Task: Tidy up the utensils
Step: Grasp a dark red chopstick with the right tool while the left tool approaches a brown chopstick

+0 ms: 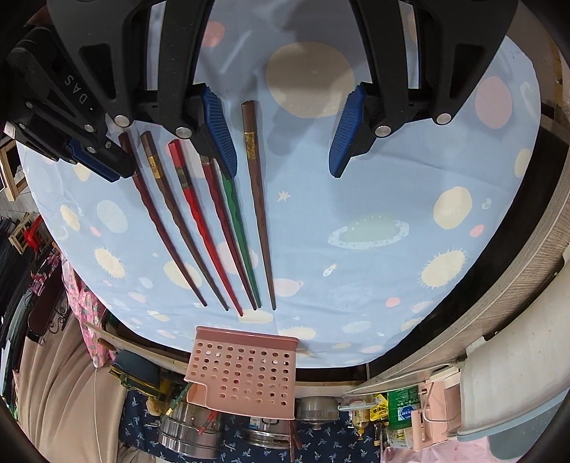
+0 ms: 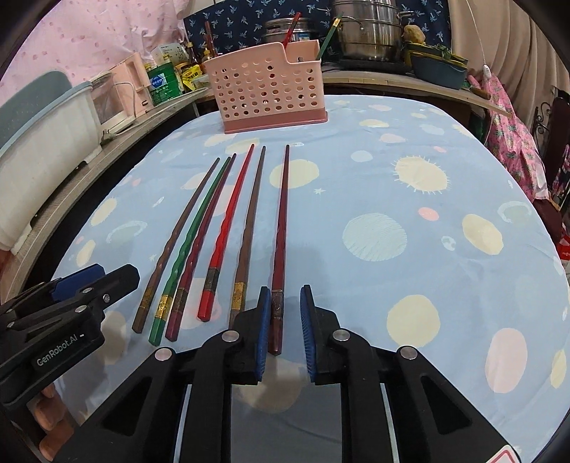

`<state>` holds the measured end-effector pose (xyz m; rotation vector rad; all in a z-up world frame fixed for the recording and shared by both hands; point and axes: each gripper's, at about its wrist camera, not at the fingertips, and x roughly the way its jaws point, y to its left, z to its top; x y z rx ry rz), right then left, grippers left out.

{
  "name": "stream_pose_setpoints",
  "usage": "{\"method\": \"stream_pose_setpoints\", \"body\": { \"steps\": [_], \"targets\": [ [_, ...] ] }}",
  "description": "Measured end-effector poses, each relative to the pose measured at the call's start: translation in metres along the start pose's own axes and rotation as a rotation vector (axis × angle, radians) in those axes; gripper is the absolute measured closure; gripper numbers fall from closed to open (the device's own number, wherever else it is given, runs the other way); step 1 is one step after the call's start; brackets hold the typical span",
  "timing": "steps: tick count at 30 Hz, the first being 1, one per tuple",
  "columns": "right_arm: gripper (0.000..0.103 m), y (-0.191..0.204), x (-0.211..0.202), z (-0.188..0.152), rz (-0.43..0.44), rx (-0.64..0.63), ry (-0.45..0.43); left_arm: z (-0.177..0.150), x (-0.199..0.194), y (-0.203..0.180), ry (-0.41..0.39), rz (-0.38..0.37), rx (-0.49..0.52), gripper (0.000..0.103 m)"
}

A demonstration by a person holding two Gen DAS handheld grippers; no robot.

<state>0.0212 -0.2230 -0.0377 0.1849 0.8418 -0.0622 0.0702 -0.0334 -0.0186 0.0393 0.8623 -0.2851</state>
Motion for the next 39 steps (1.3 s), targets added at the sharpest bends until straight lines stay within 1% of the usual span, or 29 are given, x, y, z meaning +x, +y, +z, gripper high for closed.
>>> {"method": "stream_pose_setpoints", "body": {
  "steps": [3, 5, 12, 24, 39],
  "targets": [
    [0.088, 0.001, 0.001, 0.0, -0.006, -0.005, 0.007, -0.002, 0.002, -0.001, 0.001, 0.004, 0.009, 0.052],
    [0.092, 0.0, 0.003, -0.001, -0.007, 0.001, 0.013, -0.003, 0.004, -0.002, 0.003, 0.006, 0.014, 0.052],
    [0.092, 0.001, 0.003, -0.001, -0.017, -0.003, 0.012, -0.01, 0.016, -0.004, 0.032, 0.014, 0.022, 0.052],
    [0.093, 0.0, 0.004, -0.001, -0.014, 0.002, 0.011, -0.017, 0.016, -0.011, -0.011, 0.062, 0.052, 0.052],
    [0.093, 0.001, 0.004, -0.001, -0.026, -0.008, 0.009, -0.019, 0.015, -0.011, -0.025, 0.059, 0.058, 0.052]
  ]
}}
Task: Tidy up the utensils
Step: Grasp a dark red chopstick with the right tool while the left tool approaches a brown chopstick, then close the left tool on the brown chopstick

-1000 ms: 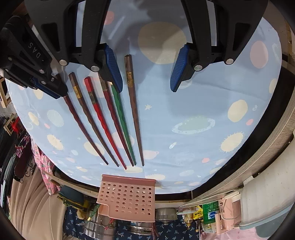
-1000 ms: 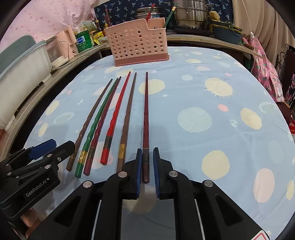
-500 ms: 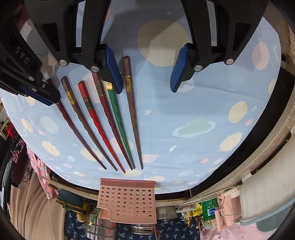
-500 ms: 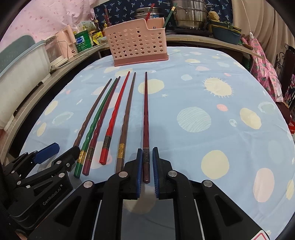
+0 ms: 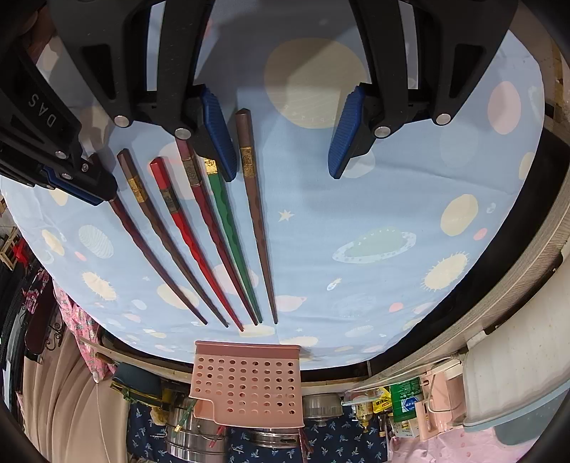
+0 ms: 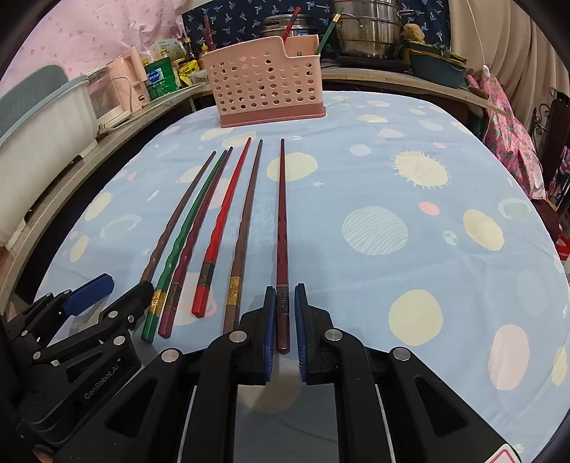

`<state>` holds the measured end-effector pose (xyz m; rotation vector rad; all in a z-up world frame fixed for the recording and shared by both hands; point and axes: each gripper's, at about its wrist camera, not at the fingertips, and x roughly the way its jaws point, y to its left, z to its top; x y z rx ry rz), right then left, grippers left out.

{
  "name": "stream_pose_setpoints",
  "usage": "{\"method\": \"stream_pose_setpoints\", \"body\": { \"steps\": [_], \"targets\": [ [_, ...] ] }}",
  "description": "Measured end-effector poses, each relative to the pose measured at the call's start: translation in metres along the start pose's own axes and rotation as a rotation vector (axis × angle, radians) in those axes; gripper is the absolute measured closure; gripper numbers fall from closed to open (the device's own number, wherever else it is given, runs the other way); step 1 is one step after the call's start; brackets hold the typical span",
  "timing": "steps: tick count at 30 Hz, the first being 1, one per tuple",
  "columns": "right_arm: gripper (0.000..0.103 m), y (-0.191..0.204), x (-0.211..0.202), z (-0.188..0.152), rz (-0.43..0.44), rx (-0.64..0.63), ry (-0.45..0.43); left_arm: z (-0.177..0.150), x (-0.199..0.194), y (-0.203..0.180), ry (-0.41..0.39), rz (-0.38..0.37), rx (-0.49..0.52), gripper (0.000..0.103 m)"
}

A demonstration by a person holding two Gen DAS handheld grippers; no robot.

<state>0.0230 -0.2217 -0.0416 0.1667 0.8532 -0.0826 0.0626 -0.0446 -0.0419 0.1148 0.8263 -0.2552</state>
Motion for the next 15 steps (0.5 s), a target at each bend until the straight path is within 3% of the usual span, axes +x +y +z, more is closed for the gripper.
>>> {"method": "stream_pose_setpoints", "body": {
  "steps": [4, 7, 15],
  "targets": [
    [0.093, 0.0, 0.0, 0.0, 0.0, 0.0, 0.0, 0.0, 0.0, 0.0, 0.0, 0.002, 0.0, 0.054],
    [0.093, 0.0, 0.0, 0.0, 0.0, 0.0, 0.0, 0.0, -0.001, 0.002, 0.001, 0.005, -0.001, 0.061],
    [0.095, -0.002, 0.0, 0.0, 0.006, 0.009, 0.004, 0.006, 0.001, 0.015, 0.032, -0.008, -0.02, 0.093]
  ]
}}
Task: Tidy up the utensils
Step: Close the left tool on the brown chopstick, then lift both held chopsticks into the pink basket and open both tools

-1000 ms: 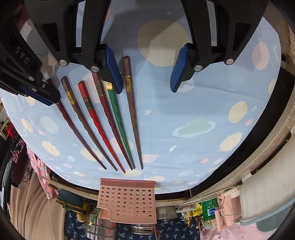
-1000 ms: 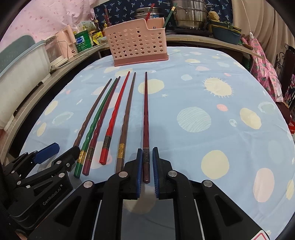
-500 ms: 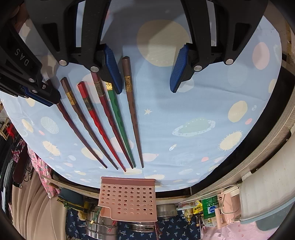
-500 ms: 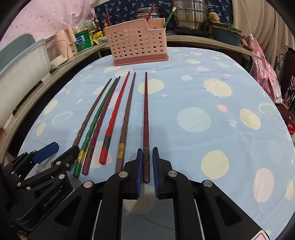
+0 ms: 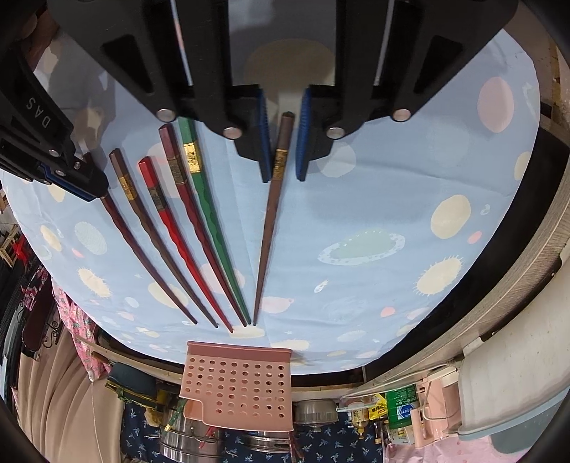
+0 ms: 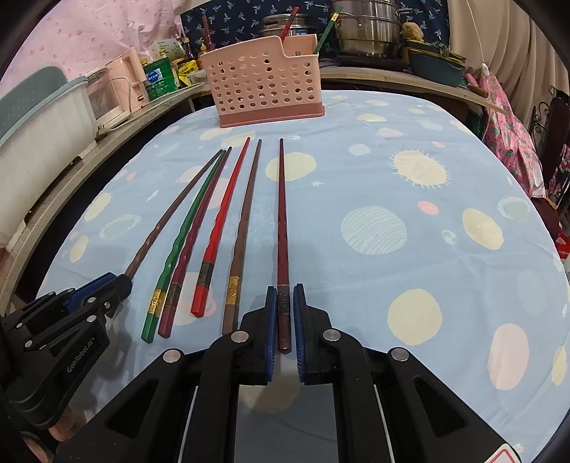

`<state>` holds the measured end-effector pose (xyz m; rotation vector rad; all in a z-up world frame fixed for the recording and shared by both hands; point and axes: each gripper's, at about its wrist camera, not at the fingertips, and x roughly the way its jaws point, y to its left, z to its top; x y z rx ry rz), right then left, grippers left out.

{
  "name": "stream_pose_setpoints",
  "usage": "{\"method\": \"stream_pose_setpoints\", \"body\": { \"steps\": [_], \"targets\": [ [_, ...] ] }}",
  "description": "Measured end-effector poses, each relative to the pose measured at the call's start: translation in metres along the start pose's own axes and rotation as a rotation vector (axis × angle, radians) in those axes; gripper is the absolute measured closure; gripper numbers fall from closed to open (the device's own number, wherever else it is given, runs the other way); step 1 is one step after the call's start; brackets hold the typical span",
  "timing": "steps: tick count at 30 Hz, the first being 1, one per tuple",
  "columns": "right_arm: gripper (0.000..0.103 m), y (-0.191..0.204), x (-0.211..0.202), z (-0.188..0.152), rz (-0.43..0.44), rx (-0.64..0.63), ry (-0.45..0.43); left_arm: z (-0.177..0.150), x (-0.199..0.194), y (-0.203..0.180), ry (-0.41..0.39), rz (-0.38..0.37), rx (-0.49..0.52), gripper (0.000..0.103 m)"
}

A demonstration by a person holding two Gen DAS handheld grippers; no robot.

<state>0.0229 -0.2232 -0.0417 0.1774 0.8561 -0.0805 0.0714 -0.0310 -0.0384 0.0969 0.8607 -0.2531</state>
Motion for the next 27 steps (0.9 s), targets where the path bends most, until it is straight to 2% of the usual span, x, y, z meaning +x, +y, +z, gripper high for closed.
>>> {"method": "stream_pose_setpoints", "body": {
  "steps": [11, 15, 22, 27],
  "targets": [
    [0.096, -0.009, -0.005, 0.002, 0.024, 0.028, 0.012, 0.007, 0.001, 0.015, 0.047, -0.054, -0.05, 0.096],
    [0.096, -0.016, -0.015, 0.008, 0.034, 0.059, -0.004, 0.014, -0.009, 0.017, 0.034, -0.068, -0.061, 0.096],
    [0.096, -0.025, -0.047, 0.035, 0.046, 0.088, -0.094, 0.044, -0.034, 0.024, -0.009, -0.11, -0.097, 0.096],
    [0.096, -0.028, -0.072, 0.067, 0.063, 0.102, -0.173, 0.077, -0.057, 0.028, -0.079, -0.128, -0.108, 0.096]
  ]
}}
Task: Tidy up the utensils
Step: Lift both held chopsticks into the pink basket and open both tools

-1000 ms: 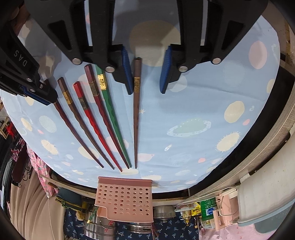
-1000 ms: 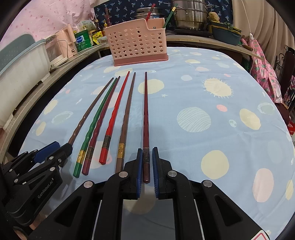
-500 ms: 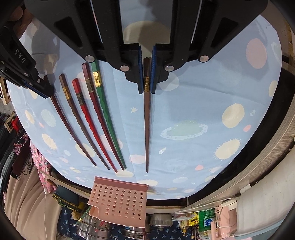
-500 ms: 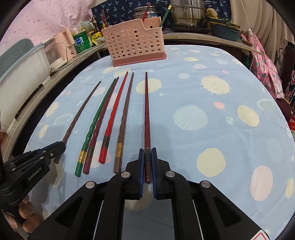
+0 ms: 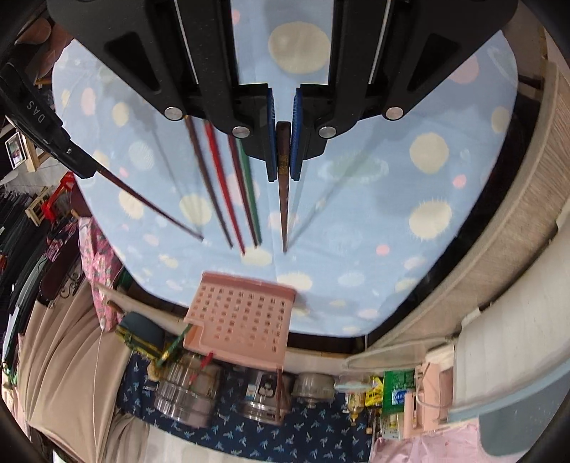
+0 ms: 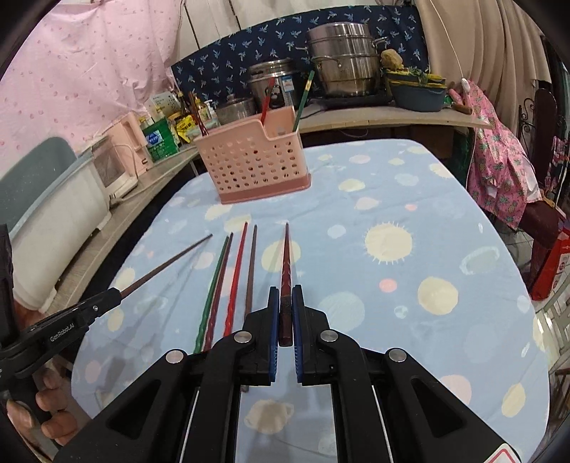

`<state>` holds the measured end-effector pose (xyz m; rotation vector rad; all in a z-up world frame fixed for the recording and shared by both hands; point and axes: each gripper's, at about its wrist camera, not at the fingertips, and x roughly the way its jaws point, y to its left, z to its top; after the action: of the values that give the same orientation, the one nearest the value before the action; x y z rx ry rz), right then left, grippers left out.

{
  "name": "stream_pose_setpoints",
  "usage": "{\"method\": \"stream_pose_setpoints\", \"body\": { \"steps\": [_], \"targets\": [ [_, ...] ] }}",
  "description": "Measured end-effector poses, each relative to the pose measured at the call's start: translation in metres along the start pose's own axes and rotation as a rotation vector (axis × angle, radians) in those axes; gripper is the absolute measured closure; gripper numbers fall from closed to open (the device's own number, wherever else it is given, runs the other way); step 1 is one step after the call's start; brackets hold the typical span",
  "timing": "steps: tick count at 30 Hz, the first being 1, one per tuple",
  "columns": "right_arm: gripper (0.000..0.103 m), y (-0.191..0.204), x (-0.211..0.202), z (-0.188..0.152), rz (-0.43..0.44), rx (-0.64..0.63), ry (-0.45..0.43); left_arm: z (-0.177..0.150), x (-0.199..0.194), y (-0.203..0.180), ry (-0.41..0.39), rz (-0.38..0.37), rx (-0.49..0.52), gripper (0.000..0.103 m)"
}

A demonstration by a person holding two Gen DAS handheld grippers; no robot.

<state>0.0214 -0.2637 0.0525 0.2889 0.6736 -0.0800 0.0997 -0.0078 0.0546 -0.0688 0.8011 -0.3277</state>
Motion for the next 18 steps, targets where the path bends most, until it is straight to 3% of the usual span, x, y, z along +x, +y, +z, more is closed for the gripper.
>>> {"method": "stream_pose_setpoints", "body": {
  "steps": [9, 18],
  "targets": [
    [0.096, 0.006, -0.024, 0.06, 0.033, 0.011, -0.11, 0.066, -0.031, -0.013, -0.128, 0.004, 0.039, 0.096],
    [0.096, 0.012, -0.039, 0.112, 0.056, 0.022, -0.194, 0.122, -0.043, -0.025, -0.183, -0.022, 0.043, 0.096]
  ]
}}
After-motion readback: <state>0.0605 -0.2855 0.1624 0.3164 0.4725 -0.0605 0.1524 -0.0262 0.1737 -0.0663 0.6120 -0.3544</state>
